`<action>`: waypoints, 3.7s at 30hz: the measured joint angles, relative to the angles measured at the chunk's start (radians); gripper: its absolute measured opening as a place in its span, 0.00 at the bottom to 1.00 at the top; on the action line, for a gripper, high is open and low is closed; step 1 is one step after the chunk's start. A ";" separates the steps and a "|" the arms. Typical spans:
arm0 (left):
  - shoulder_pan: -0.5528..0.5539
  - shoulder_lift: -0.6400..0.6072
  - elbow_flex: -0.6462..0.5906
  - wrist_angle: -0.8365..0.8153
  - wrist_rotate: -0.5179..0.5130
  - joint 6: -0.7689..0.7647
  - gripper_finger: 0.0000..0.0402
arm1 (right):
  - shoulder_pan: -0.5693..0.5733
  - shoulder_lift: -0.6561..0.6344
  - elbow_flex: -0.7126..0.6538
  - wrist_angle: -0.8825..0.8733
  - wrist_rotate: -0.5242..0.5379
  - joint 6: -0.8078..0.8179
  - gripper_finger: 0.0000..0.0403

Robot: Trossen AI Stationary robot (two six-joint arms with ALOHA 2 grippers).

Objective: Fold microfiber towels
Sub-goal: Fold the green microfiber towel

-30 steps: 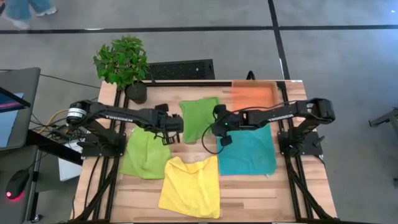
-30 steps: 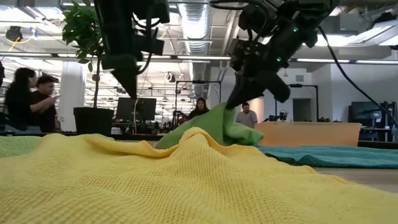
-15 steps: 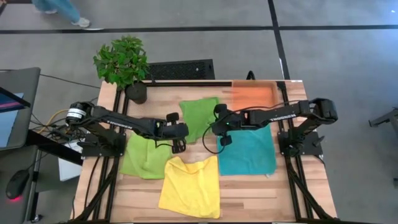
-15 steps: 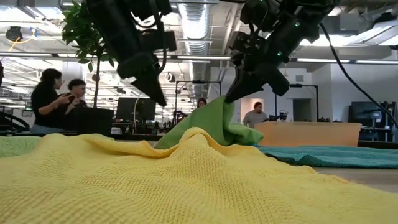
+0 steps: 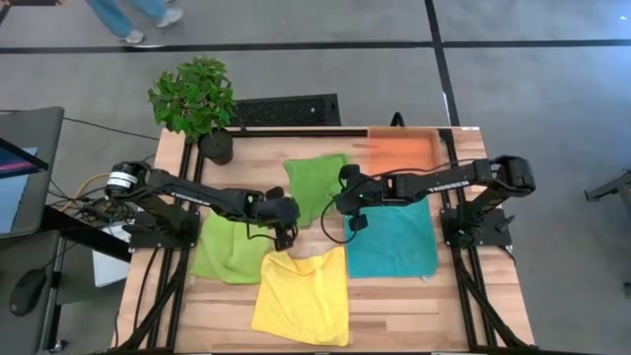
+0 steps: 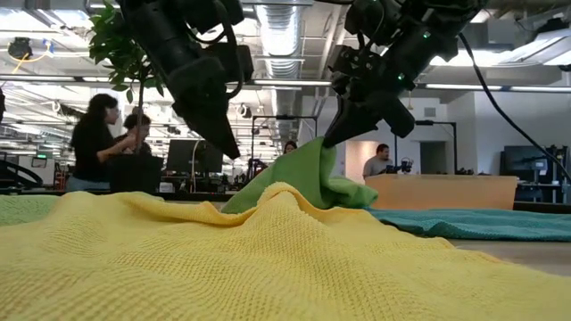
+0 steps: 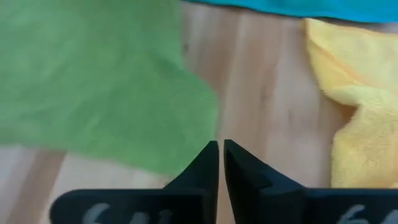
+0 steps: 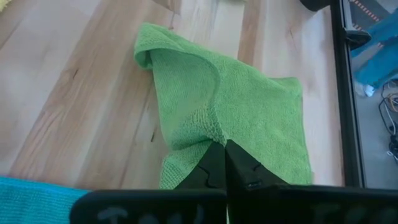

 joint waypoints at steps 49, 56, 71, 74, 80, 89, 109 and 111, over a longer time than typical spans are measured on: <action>-0.090 0.197 0.005 0.406 -0.561 0.017 0.30 | -0.024 -0.001 0.000 0.112 0.086 0.012 0.01; -0.091 0.205 0.006 0.402 -0.596 -0.126 0.30 | -0.026 -0.001 0.000 0.112 0.086 0.000 0.01; -0.089 0.210 0.006 0.155 -0.597 -0.285 0.30 | -0.042 -0.001 0.000 0.120 0.090 0.000 0.01; -0.089 0.210 0.006 0.126 -0.553 -0.316 0.30 | -0.042 -0.001 0.000 0.125 0.090 0.000 0.01; -0.087 0.209 0.006 0.082 -0.534 -0.357 0.30 | -0.042 -0.001 0.000 0.138 0.090 0.000 0.01; -0.087 0.209 -0.020 0.079 -0.483 -0.410 0.30 | -0.042 -0.001 0.000 0.139 0.090 0.000 0.01; -0.118 0.208 -0.080 0.105 -0.431 -0.186 0.30 | -0.042 -0.001 0.000 0.174 0.116 0.001 0.01; -0.135 0.208 -0.080 0.106 -0.450 -0.106 0.30 | -0.043 -0.001 0.000 0.178 0.117 0.000 0.01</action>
